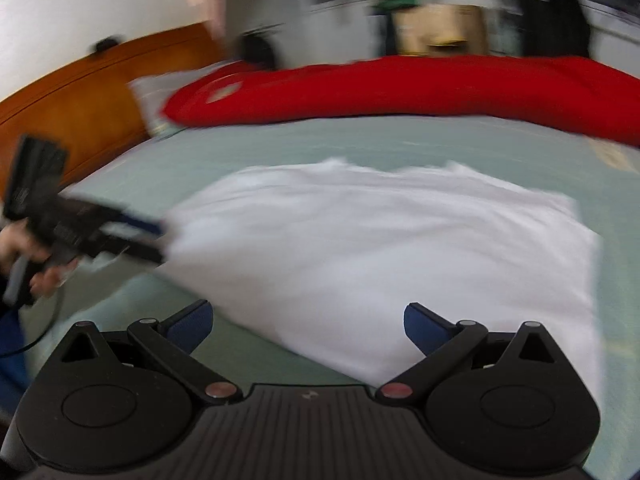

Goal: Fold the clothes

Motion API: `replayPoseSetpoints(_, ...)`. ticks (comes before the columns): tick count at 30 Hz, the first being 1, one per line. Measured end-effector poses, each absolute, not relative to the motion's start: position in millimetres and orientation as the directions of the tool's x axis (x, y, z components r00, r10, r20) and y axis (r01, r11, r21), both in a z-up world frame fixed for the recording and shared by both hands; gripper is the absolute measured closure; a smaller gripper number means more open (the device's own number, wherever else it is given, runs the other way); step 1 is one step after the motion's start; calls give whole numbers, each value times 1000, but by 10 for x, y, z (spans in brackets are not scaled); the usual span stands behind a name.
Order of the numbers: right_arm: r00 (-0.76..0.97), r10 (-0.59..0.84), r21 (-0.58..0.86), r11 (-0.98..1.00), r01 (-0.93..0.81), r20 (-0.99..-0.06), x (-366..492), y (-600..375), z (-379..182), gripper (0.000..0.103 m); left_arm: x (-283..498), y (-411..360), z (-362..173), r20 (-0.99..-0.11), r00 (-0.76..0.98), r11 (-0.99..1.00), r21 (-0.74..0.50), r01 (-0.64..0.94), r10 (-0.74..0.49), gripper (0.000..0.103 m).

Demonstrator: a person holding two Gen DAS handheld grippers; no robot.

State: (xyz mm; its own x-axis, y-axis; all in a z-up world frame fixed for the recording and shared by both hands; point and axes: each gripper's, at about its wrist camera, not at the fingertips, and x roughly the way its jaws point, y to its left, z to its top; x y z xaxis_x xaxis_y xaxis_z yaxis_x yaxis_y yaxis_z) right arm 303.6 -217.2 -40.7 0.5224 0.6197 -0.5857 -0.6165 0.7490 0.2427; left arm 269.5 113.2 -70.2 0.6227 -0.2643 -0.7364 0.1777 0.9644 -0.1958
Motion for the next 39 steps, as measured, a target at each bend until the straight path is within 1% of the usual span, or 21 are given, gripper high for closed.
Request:
replayPoseSetpoints(2,528,579,265,789,-554,-622,3036,-2381,-525,0,2639,1214,-765,-750,613,969,-190,159,-248,3)
replayPoseSetpoints(4,529,550,285,817,-500,-646,3030,-2577,-614,0,2598,1272,-688,-745,617,968,-202,151,-252,3)
replayPoseSetpoints(7,542,567,322,814,-483,-621,3003,-2767,-574,0,2656,1307,-519,-720,645,967,-201,159,-255,3)
replayPoseSetpoints(9,572,577,325,811,-487,-583,3053,-2743,-458,0,2790,1284,-424,-700,667,967,-197,162,-255,3)
replayPoseSetpoints(13,591,612,350,788,-506,-525,3361,-2572,-376,0,3133,1207,-389,-674,677,954,-246,173,-296,3)
replayPoseSetpoints(16,574,624,407,781,-473,-530,3640,-2468,-512,0,3300,1151,-500,-683,669,954,-250,165,-294,3)
replayPoseSetpoints(18,570,611,422,792,-441,-549,3768,-2448,-639,0,3343,1178,-606,-703,660,962,-235,135,-265,3)
replayPoseSetpoints(20,582,608,443,793,-417,-540,3783,-2537,-711,0,3347,1281,-722,-725,646,968,-231,98,-238,3)
replayPoseSetpoints(23,595,599,465,798,-384,-536,3676,-2756,-700,0,3243,1423,-734,-713,657,967,-227,113,-244,3)
replayPoseSetpoints(26,596,571,428,820,-379,-565,3564,-2928,-642,0,3132,1427,-651,-724,659,979,-165,119,-202,3)
replayPoseSetpoints(28,610,505,354,863,-360,-610,3466,-2992,-565,0,3043,1399,-592,-732,661,986,-111,126,-167,5)
replayPoseSetpoints(30,622,456,290,889,-355,-636,3352,-3047,-482,0,2921,1348,-532,-726,673,987,-52,151,-141,5)
replayPoseSetpoints(34,657,399,139,901,-412,-639,3080,-2941,-317,0,2624,1137,-417,-687,722,965,123,232,-86,5)
replayPoseSetpoints(39,700,342,-44,881,-470,-627,2773,-2711,-155,0,2262,717,-378,-628,777,864,369,343,-40,5)
